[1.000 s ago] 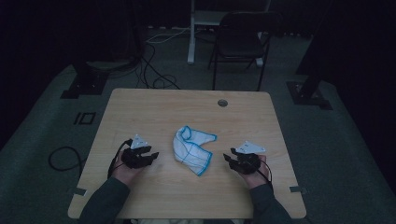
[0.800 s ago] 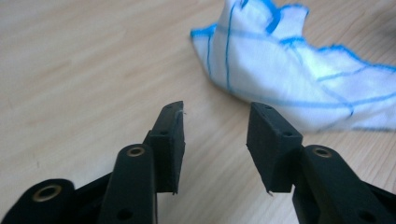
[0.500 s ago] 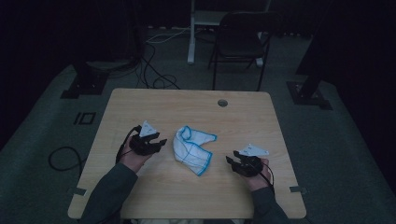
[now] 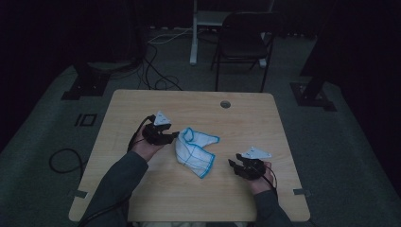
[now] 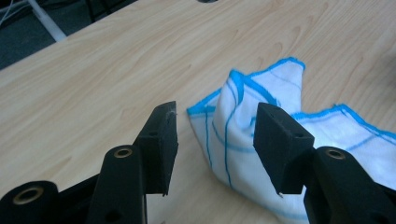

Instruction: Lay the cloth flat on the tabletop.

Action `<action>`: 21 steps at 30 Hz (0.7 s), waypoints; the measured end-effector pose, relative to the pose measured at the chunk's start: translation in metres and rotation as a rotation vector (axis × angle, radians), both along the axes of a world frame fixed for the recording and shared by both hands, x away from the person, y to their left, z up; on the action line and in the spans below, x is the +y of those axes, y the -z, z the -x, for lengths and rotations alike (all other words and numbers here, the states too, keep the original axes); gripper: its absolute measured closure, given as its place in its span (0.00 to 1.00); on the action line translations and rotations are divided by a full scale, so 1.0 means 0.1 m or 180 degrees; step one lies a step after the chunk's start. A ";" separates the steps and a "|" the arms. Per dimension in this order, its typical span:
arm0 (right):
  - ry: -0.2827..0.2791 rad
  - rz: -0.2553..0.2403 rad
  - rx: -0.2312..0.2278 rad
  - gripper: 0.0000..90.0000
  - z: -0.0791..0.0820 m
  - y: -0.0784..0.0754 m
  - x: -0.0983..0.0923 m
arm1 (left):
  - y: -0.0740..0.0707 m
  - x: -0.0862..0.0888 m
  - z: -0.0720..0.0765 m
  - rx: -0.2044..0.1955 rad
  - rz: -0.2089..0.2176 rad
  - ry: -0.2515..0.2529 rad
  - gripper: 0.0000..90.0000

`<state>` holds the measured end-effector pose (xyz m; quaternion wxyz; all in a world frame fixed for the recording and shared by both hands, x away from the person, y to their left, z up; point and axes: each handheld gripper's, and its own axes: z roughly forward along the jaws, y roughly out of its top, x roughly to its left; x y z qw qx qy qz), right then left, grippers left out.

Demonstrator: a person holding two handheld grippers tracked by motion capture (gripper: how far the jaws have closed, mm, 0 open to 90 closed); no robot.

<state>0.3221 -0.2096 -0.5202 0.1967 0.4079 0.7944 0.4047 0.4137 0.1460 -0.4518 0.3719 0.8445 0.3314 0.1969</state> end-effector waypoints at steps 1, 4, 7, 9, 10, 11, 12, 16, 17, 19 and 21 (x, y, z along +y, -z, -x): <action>0.0002 0.0001 0.0005 0.62 0.00 0.00 0.00 | -0.01 -0.06 -0.04 0.0001 -0.0026 0.0015 0.56; 0.0003 -0.0001 0.0004 0.61 0.00 0.00 0.00 | -0.01 -0.17 -0.10 0.0011 -0.0069 0.0058 0.56; 0.0004 -0.0003 0.0002 0.61 0.00 0.00 0.00 | 0.02 -0.30 -0.16 0.0040 -0.0131 0.0104 0.56; 0.0005 -0.0003 0.0001 0.61 0.00 0.00 0.00 | 0.03 -0.35 -0.18 0.0055 -0.0154 0.0120 0.56; 0.0006 -0.0003 -0.0002 0.61 0.00 0.00 0.00 | 0.04 -0.39 -0.20 0.0078 -0.0171 0.0128 0.56; 0.0007 -0.0007 -0.0012 0.61 0.00 0.00 -0.01 | 0.08 -0.45 -0.25 0.0151 -0.0166 0.0113 0.54; 0.0010 -0.0007 -0.0016 0.61 0.00 0.00 -0.01 | 0.09 -0.47 -0.27 0.0183 -0.0149 0.0082 0.52; 0.0014 -0.0011 -0.0012 0.60 0.00 0.01 -0.01 | 0.17 -0.57 -0.37 0.0310 -0.0220 0.0023 0.49; 0.0013 -0.0010 -0.0010 0.60 0.00 0.01 -0.01 | 0.18 -0.59 -0.40 0.0333 -0.0243 0.0013 0.49; 0.0012 -0.0013 -0.0015 0.60 0.00 0.01 -0.01 | 0.20 -0.61 -0.41 0.0366 -0.0287 -0.0010 0.53; 0.0030 -0.0015 -0.0024 0.59 0.01 0.01 -0.01 | 0.21 -0.63 -0.40 0.0381 -0.0260 -0.0022 0.58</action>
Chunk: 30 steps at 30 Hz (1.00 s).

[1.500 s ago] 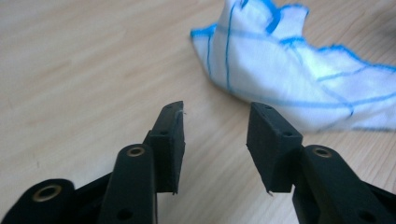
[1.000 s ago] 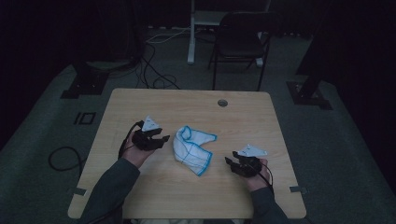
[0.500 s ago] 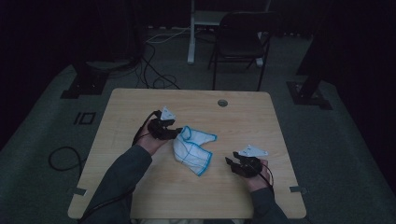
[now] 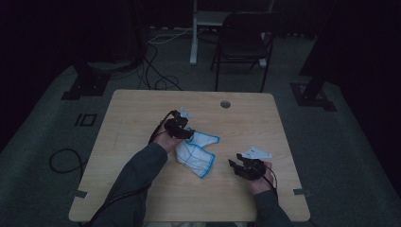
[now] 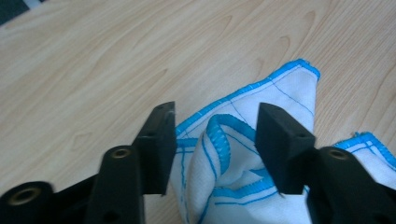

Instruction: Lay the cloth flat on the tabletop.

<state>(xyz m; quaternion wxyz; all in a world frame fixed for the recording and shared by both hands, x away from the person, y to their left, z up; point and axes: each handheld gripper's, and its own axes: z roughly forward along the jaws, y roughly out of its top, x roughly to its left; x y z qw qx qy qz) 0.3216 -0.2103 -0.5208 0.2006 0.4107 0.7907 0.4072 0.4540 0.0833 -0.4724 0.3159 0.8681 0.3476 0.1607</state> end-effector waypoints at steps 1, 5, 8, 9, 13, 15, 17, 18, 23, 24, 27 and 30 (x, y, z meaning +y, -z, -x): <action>0.0016 -0.0002 -0.0005 0.59 0.00 0.00 0.00 | 0.00 -0.01 0.00 -0.0015 -0.0036 -0.0024 0.61; 0.0021 -0.0013 -0.0007 0.59 -0.01 -0.01 0.00 | 0.02 -0.01 0.02 -0.0038 -0.0088 -0.0082 0.81; 0.0009 -0.0026 -0.0043 0.59 0.00 -0.03 0.02 | 0.00 0.00 0.05 -0.0088 -0.0114 -0.0118 0.95; 0.0008 -0.0027 -0.0049 0.59 0.00 -0.04 0.03 | -0.01 0.01 0.06 -0.0088 -0.0109 -0.0119 0.96; -0.0019 -0.0007 -0.0071 0.59 -0.01 -0.06 0.07 | -0.06 0.07 0.11 -0.0181 -0.0077 -0.0140 0.97; -0.0033 0.0007 -0.0084 0.59 -0.02 -0.06 0.08 | -0.08 0.10 0.13 -0.0206 -0.0028 -0.0173 0.97; -0.0043 0.0037 -0.0112 0.59 -0.01 -0.08 0.11 | -0.11 0.19 0.18 -0.0258 0.0054 -0.0226 0.97; -0.0049 0.0051 -0.0116 0.59 -0.01 -0.08 0.12 | -0.11 0.23 0.21 -0.0274 0.0057 -0.0247 0.97; -0.0057 0.0077 -0.0132 0.59 -0.01 -0.09 0.15 | -0.11 0.46 0.31 -0.0317 0.0222 -0.0400 0.97; -0.0059 0.0082 -0.0133 0.59 -0.01 -0.09 0.15 | -0.11 0.52 0.33 -0.0322 0.0245 -0.0437 0.97; -0.0064 0.0091 -0.0138 0.59 -0.01 -0.10 0.17 | -0.09 0.63 0.37 -0.0321 0.0298 -0.0536 0.97; -0.0077 0.0114 -0.0149 0.59 -0.02 -0.10 0.18 | 0.01 0.86 0.44 -0.0273 0.0346 -0.0710 0.97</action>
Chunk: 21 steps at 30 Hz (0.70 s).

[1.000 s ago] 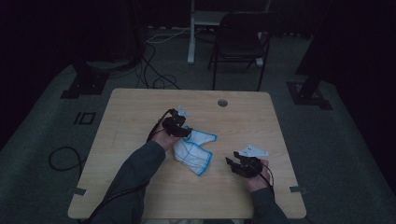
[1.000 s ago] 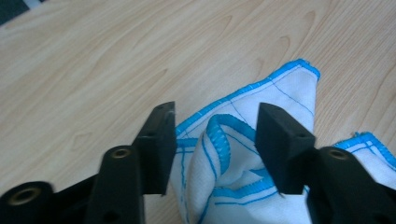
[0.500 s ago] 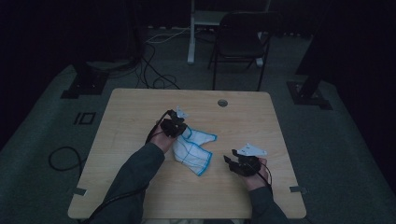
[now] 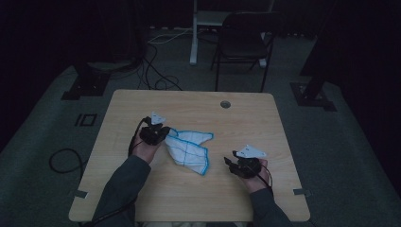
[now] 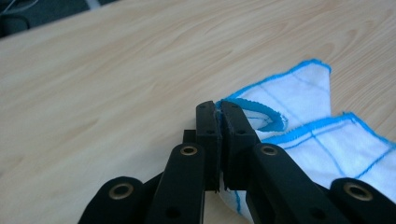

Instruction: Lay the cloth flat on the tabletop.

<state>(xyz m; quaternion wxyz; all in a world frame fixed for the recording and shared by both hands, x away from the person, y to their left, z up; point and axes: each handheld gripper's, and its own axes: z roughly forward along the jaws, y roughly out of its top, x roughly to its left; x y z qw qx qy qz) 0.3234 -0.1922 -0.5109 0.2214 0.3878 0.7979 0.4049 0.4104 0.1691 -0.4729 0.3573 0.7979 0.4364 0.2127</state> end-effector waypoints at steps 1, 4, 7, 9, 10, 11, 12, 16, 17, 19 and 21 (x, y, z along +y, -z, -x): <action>0.0001 -0.0006 -0.0002 0.59 0.00 0.00 0.01 | 0.03 0.05 0.02 0.0022 0.0003 -0.0027 0.97; -0.0013 0.0027 -0.0026 0.59 0.00 -0.01 0.03 | 0.13 0.19 0.07 0.0081 0.0003 -0.0119 0.97; -0.0016 0.0027 -0.0023 0.59 0.00 -0.01 0.05 | 0.24 0.32 0.11 0.0168 0.0006 -0.0212 0.96; -0.0028 0.0035 -0.0028 0.59 -0.01 -0.01 0.06 | 0.32 0.39 0.14 0.0226 0.0008 -0.0269 0.96; -0.0028 0.0035 -0.0028 0.59 -0.01 -0.01 0.06 | 0.32 0.39 0.14 0.0226 0.0008 -0.0269 0.96; -0.0036 0.0042 -0.0031 0.59 -0.01 -0.01 0.07 | 0.39 0.44 0.17 0.0260 -0.0041 -0.0304 0.96; -0.0036 0.0042 -0.0031 0.59 -0.01 -0.01 0.07 | 0.39 0.44 0.17 0.0260 -0.0041 -0.0304 0.95; -0.0041 0.0050 -0.0035 0.59 -0.01 -0.01 0.09 | 0.50 0.54 0.24 0.0327 -0.0033 -0.0383 0.91; -0.0040 0.0049 -0.0035 0.59 0.00 -0.01 0.09 | 0.54 0.61 0.27 0.0358 0.0023 -0.0444 0.90; -0.0038 0.0052 -0.0039 0.59 0.00 -0.01 0.09 | 0.55 0.68 0.30 0.0365 0.0063 -0.0499 0.87; -0.0035 0.0051 -0.0039 0.59 0.00 -0.02 0.08 | 0.55 0.71 0.31 0.0360 0.0083 -0.0532 0.84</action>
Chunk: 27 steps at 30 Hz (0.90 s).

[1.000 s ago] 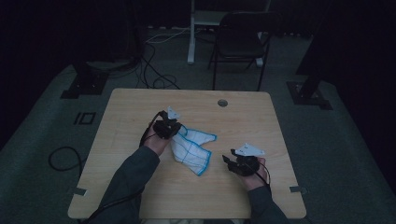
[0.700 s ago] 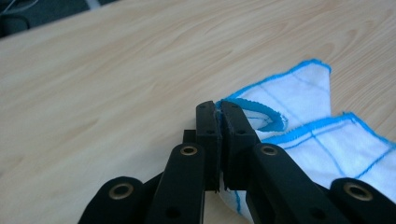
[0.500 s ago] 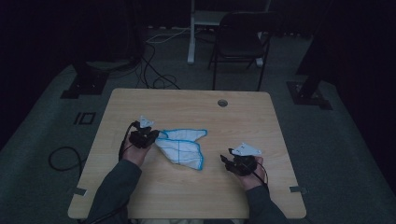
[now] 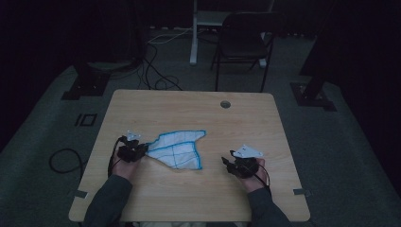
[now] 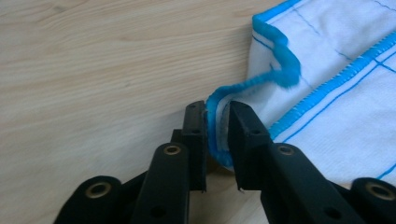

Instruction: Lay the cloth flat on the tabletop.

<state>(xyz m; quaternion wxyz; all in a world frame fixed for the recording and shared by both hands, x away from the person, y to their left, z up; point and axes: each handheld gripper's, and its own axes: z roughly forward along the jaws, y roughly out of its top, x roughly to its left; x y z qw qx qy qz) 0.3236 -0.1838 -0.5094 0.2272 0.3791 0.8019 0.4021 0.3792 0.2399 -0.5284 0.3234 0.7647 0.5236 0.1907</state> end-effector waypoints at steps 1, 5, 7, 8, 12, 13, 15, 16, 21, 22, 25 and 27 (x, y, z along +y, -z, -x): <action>0.0000 0.0000 0.0000 0.59 0.00 0.00 0.00 | 0.00 0.03 0.01 -0.0006 0.0001 -0.0041 0.84; 0.0001 -0.0001 -0.0001 0.59 0.00 0.00 0.00 | -0.03 0.15 0.05 -0.0021 0.0053 -0.0152 0.79; 0.0000 -0.0004 -0.0001 0.59 0.00 0.00 0.00 | -0.06 0.18 0.08 -0.0044 0.0079 -0.0139 0.77; -0.0002 -0.0002 0.0001 0.59 0.00 0.00 0.00 | -0.10 0.16 0.10 -0.0076 0.0084 -0.0097 0.75; -0.0003 0.0003 0.0004 0.59 0.00 0.02 0.01 | -0.18 0.07 0.10 -0.0110 0.0126 0.0063 0.70; -0.0003 0.0003 0.0004 0.59 0.00 0.02 0.01 | -0.18 0.07 0.10 -0.0110 0.0126 0.0063 0.69; 0.0003 0.0003 0.0017 0.59 0.01 0.03 0.00 | -0.20 0.01 0.08 -0.0109 0.0135 0.0144 0.69; 0.0007 -0.0004 0.0030 0.59 0.01 0.05 -0.01 | -0.22 -0.06 0.07 -0.0129 0.0148 0.0221 0.69; 0.0022 -0.0008 0.0066 0.58 0.01 0.07 -0.02 | -0.25 -0.20 0.04 -0.0148 0.0123 0.0371 0.68; 0.0026 -0.0002 0.0074 0.58 0.01 0.08 -0.02 | -0.25 -0.24 0.03 -0.0159 0.0133 0.0402 0.68; 0.0028 0.0003 0.0079 0.58 0.01 0.08 -0.03 | -0.27 -0.33 0.00 -0.0174 0.0143 0.0489 0.68; 0.0033 0.0000 0.0085 0.58 0.01 0.09 -0.03 | -0.29 -0.40 -0.02 -0.0171 0.0192 0.0553 0.67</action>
